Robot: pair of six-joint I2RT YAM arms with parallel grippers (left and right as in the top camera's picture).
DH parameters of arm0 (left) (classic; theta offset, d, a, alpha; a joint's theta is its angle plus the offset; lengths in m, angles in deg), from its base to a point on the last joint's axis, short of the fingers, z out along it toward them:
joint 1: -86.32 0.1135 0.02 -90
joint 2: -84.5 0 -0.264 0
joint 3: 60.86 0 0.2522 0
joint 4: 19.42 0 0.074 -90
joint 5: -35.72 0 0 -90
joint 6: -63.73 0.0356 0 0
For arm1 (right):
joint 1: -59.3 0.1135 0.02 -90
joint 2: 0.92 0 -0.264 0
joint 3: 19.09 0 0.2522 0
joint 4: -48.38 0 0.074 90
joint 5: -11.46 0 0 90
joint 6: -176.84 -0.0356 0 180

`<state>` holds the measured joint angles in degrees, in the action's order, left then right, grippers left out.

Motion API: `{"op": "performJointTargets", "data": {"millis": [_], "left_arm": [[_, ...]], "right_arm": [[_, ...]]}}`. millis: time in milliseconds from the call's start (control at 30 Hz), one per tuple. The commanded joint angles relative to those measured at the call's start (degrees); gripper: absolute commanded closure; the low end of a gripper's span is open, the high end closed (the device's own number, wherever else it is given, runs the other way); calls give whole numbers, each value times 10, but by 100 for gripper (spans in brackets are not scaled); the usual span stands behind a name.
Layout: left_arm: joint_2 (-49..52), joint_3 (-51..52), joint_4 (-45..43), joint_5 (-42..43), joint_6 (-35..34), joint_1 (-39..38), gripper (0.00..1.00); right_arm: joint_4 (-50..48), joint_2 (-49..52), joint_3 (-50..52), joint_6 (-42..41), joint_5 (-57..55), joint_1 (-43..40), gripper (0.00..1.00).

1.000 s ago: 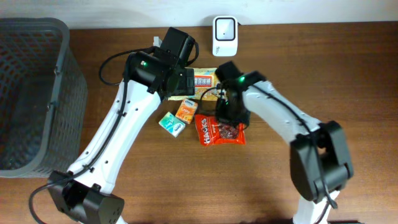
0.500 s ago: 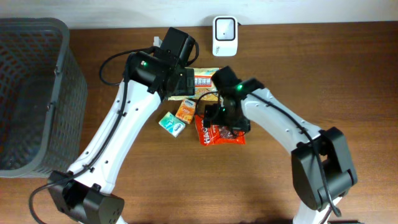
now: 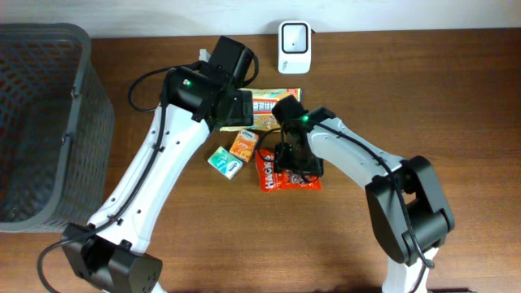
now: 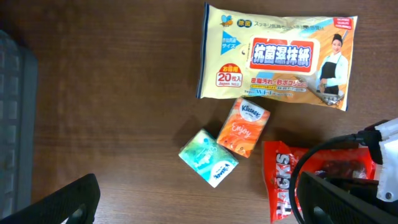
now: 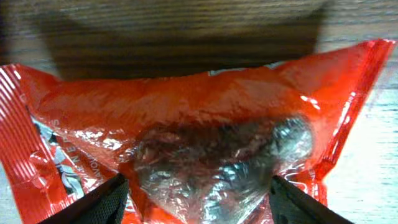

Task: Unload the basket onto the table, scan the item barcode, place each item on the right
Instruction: 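Lower the right gripper onto the red bag and grasp it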

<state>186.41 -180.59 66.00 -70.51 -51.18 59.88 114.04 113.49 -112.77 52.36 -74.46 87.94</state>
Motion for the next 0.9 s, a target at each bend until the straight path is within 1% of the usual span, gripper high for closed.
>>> {"op": "performJointTargets", "data": {"millis": [0,67,100,133,167,300,433,533,567,600,633,667,700,833,867], "left_arm": [[3,1,7,4,1,14,1],[3,1,7,4,1,15,1],[3,1,7,4,1,15,1],[3,1,7,4,1,15,1],[3,1,7,4,1,15,1],[3,1,7,0,1,15,0],[3,1,7,0,1,16,0],[3,1,7,0,1,16,1],[3,1,7,-1,1,16,1],[3,1,7,0,1,16,1],[3,1,7,0,1,16,1],[3,1,7,0,1,16,1],[3,1,7,0,1,16,1],[3,1,9,0,1,16,1],[3,1,11,0,1,16,1]], "right_arm": [[-7,33,10,-5,-11,-1,55],[-5,33,7,-5,-12,-2,71],[-3,33,5,-5,-12,-2,76],[-1,33,2,-5,-12,-3,89],[4,33,-4,-5,-11,-6,96],[45,33,-46,0,-14,-25,96],[70,33,-88,28,-14,-44,96],[80,33,-97,28,-10,-50,96],[82,33,-96,28,4,-50,82],[80,33,-92,28,16,-49,48],[77,33,-88,28,29,-45,27],[75,33,-85,28,30,-39,18],[67,34,-79,28,28,-30,11],[19,44,-50,20,23,-6,11],[17,48,-44,2,10,-3,11]]}}
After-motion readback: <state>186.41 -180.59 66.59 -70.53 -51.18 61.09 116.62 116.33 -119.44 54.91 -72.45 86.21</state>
